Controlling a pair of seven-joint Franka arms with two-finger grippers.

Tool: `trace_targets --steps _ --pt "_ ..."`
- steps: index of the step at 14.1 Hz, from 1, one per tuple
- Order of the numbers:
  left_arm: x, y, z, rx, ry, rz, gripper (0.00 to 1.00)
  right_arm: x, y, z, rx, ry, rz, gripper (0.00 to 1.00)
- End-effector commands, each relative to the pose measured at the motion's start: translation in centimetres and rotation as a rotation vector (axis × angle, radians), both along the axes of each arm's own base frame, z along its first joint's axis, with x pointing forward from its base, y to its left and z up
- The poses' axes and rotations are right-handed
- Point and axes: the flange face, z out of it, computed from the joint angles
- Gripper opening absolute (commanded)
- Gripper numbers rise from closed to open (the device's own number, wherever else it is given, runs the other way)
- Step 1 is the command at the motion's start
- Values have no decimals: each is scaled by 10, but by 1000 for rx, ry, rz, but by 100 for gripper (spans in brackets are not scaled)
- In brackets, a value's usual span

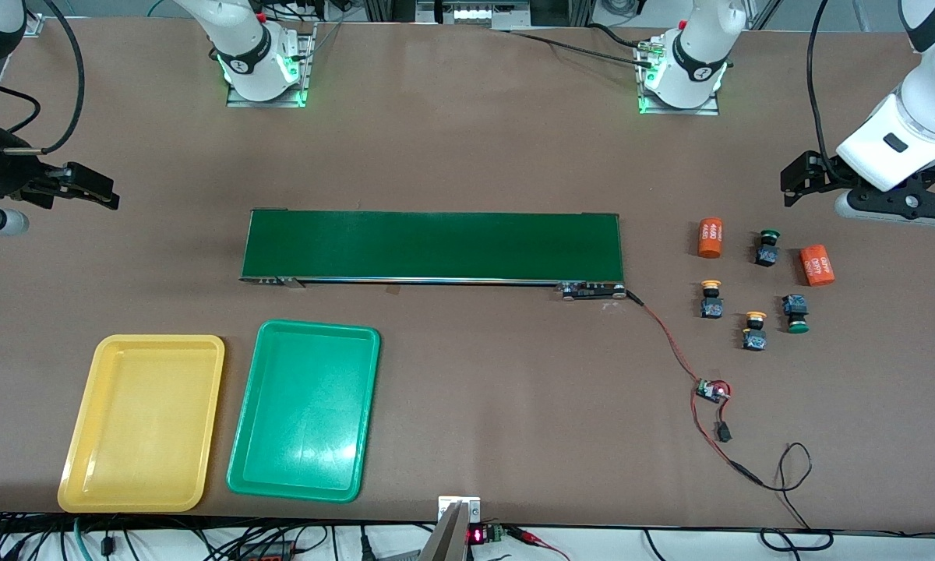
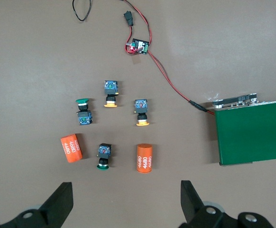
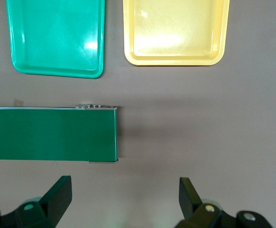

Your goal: Sort buttons by color to trays

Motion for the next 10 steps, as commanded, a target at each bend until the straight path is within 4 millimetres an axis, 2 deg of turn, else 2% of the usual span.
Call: trace_targets --steps 1,10 --pt "-1 2 6 -20 3 15 100 3 -1 5 6 -6 -1 100" --pt "2 2 2 -11 9 5 100 3 -2 5 5 -7 7 100"
